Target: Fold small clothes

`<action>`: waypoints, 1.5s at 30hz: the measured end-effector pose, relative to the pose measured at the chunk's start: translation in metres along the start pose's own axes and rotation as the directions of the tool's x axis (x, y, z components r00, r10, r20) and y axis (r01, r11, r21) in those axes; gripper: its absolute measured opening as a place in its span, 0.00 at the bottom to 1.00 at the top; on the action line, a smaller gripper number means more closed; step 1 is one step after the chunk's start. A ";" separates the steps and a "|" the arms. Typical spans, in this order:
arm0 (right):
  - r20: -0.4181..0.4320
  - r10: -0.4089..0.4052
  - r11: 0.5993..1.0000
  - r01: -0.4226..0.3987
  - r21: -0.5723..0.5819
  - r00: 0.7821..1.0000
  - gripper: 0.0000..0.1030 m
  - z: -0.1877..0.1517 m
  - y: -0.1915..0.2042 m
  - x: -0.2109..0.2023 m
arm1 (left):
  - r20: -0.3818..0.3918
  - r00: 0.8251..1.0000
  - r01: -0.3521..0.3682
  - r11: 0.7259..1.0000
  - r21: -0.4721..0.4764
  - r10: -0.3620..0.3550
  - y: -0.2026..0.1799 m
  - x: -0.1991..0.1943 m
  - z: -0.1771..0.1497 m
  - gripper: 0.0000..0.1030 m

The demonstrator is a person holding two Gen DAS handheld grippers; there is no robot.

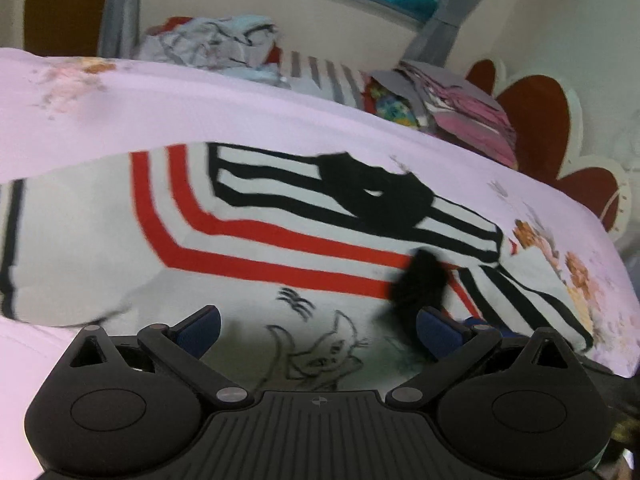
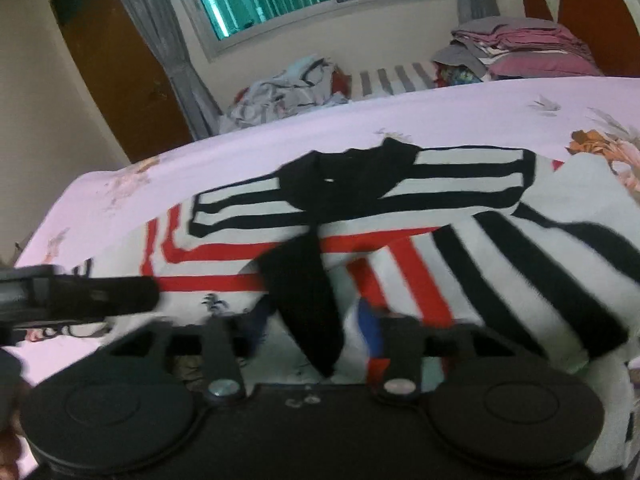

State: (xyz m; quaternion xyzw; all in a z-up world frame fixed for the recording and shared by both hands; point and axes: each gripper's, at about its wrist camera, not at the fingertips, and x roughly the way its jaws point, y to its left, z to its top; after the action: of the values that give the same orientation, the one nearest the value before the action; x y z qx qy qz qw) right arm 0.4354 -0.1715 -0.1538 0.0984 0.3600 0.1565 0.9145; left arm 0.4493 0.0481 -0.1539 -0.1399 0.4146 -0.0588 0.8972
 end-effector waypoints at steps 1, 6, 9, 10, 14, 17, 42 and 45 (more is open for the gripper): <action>0.015 0.004 1.000 -0.004 -0.018 1.000 0.61 -0.001 0.001 -0.010 | -0.008 1.000 0.018 1.000 0.010 -0.018 -0.003 0.004 -0.001 1.00; 0.056 -0.102 0.989 0.107 -0.101 0.993 0.61 -0.009 -0.013 -0.059 | -0.070 0.992 0.107 0.994 0.025 -0.105 -0.024 0.024 -0.009 1.00; 0.067 -0.214 0.970 0.220 -0.100 0.974 0.62 -0.020 -0.036 -0.077 | -0.096 0.985 0.141 0.990 -0.007 -0.141 -0.029 0.039 -0.014 1.00; 0.065 -0.249 0.963 0.254 -0.088 0.966 0.62 -0.024 -0.046 -0.081 | -0.095 0.984 0.147 0.989 -0.023 -0.149 -0.029 0.044 -0.016 1.00; 0.024 -0.341 0.940 0.341 -0.001 0.940 0.62 -0.033 -0.084 -0.080 | -0.079 0.984 0.159 0.986 -0.052 -0.163 -0.030 0.059 -0.018 0.60; 0.011 -0.375 0.927 0.374 0.032 0.927 0.62 -0.035 -0.102 -0.074 | -0.068 0.986 0.152 0.987 -0.054 -0.155 -0.029 0.064 -0.018 0.38; -0.050 -0.339 0.931 0.343 0.126 0.939 0.27 -0.031 -0.127 -0.066 | 0.072 0.997 0.010 0.998 -0.059 -0.005 0.034 0.055 0.009 0.16; 0.006 -0.322 0.936 0.317 0.150 0.947 0.50 -0.024 -0.127 -0.086 | 0.159 0.985 -0.048 0.995 -0.084 0.061 0.041 0.030 0.011 0.66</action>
State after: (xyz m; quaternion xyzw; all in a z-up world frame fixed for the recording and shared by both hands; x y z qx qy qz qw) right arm 0.3864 -0.3186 -0.1542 0.1082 0.3678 -0.0226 0.9233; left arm 0.4766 0.0823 -0.1811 -0.1685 0.3464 -0.0059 0.9228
